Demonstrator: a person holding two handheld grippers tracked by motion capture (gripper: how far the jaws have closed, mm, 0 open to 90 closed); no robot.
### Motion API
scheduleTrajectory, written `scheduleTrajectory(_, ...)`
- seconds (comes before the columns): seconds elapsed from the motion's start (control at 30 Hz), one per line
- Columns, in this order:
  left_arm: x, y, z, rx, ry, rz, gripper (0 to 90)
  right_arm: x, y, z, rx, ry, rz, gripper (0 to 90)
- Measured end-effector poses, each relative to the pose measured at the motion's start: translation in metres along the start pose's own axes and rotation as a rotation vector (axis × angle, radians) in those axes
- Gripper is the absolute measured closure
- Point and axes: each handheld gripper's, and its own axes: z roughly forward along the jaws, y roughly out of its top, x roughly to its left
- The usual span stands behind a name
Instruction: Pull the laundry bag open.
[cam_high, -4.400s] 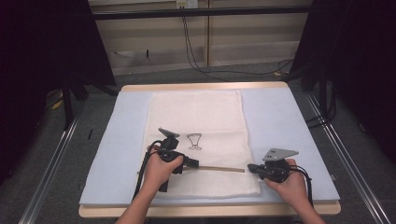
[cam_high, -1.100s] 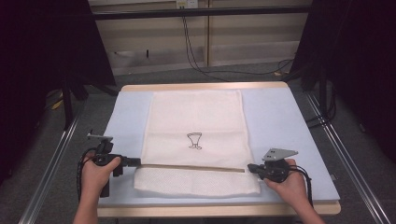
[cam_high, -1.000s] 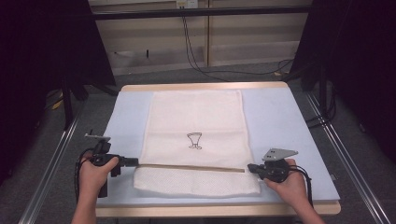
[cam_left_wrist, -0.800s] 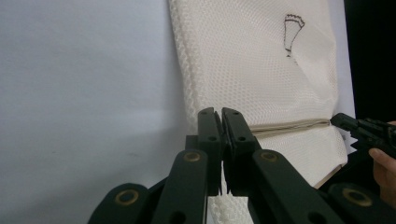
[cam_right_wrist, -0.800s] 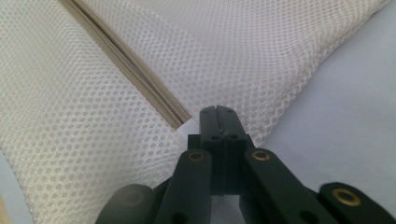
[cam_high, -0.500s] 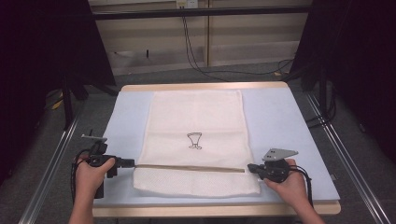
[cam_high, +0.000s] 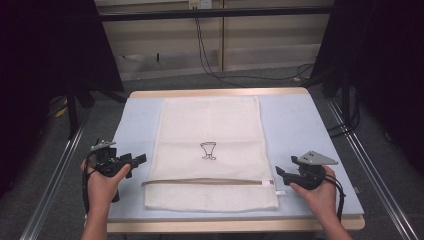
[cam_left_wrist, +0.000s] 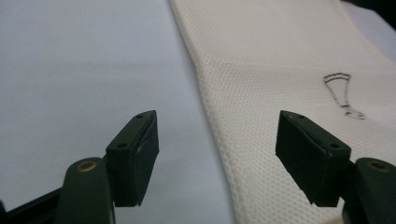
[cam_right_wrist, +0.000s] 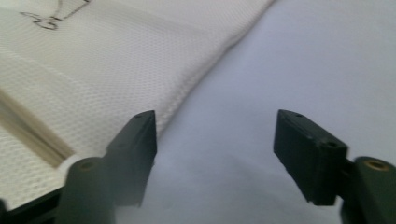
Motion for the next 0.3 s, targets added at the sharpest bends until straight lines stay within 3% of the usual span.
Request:
scheduleTrajectory(0.13, 0.002, -0.003, 0.007, 0.016, 0.069, 0.055, 22.8, -0.01, -0.002, 0.002, 0.022, -0.024, 0.04, 22.8)
scheduleTrajectory(0.3, 0.009, -0.006, 0.015, 0.047, 0.123, 0.087, 20.1, -0.017, -0.003, 0.005, 0.044, -0.049, 0.044, 21.5)
